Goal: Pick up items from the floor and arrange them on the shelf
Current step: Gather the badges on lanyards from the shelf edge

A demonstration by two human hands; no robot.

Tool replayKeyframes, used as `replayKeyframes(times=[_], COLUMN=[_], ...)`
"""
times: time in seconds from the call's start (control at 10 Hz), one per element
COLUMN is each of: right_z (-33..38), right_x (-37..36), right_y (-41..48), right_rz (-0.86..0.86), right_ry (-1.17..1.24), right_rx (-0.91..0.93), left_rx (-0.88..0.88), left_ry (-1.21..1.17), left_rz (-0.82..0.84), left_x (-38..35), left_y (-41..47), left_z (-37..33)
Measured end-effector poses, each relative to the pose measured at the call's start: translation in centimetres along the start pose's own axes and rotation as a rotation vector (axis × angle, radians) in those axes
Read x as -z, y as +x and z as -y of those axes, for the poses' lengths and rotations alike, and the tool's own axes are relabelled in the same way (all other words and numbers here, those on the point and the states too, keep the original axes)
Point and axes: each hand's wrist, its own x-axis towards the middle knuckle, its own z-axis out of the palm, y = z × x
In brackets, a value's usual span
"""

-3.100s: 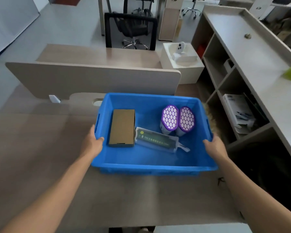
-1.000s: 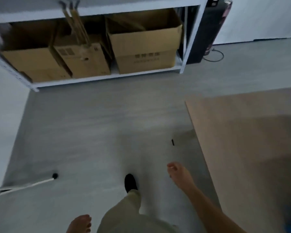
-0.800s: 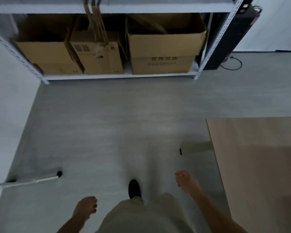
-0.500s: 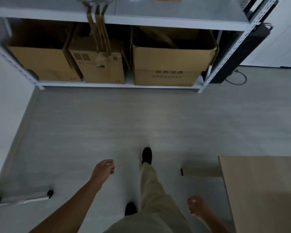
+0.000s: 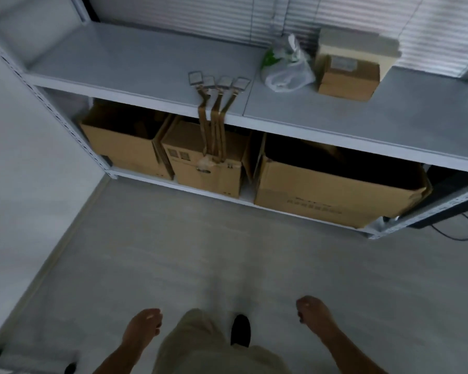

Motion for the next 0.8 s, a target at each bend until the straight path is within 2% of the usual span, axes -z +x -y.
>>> replayKeyframes(times=[0.1,0.2,0.3,0.5,0.6,0.7,0.8], right_z=[9.0,19.3,27.8,39.4,43.6,47.1,49.4], right_x=[0.4,0.1,-0.9,-3.0,-3.9,-4.6,-5.0], right_y=[6.0,9.4,12.3,16.0,17.4,19.8,23.6], right_rz=[0.004,0.010,-0.017,0.031,-0.005,0.013,0.082], right_ry=[-0.070,-0.125,-0.095,0.070,0.004,-0.085,-0.167], right_rx=[0.038,0.183,0.262,0.274,0.286,0.284,0.274], left_rx=[0.109,0.126,0.103,-0.092,-0.263,-0.360,-0.394], left_ry=[-0.147,-0.031,-0.087,0.030,0.160,0.134,0.023], left_rz=[0.000,0.004,0.017,0.063,0.113,0.199,0.258], left_x=[1.4,2.0,2.6,1.3,-2.0,-4.9,-8.1], left_y=[3.2,6.5,9.9,18.7,21.1,20.5,22.4], left_z=[-2.8,-7.0,-14.0,-31.3,-42.6,-51.7,-57.2])
